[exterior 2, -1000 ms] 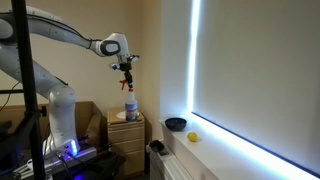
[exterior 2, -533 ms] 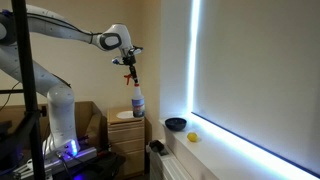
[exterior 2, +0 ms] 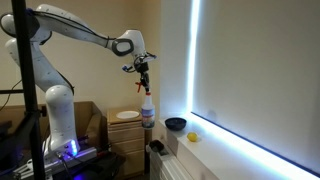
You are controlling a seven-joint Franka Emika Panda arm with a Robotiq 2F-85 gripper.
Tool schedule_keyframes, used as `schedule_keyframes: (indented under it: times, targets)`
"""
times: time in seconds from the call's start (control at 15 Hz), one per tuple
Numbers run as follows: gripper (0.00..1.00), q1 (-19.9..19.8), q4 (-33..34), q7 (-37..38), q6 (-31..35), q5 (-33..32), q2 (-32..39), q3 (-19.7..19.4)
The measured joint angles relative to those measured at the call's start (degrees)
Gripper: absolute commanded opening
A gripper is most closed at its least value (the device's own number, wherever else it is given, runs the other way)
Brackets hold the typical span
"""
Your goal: Move the spray bottle from the arm rest to the table
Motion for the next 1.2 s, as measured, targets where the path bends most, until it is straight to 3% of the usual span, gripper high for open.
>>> schedule_keyframes:
  times: [0.13,0.2,0.47,0.53,0.87,1.2]
  targets:
    - [0.07,-1.9,4.4,1.6,0.6,0.1,5.0,-2.5]
    - [0.26,-2.7,6.6,3.0,0.6,0.1,7.1,-3.4]
    - [0.26,-3.8,11.6,7.5,0.6,0.4,11.6,-4.0]
    - [0.07,-3.8,11.8,7.8,0.6,0.4,11.8,-3.9]
    - [0.07,-3.9,12.6,12.8,1.7,0.0,15.4,-4.0]
    - [0.07,-4.3,22.4,24.0,5.2,1.0,27.8,-7.2]
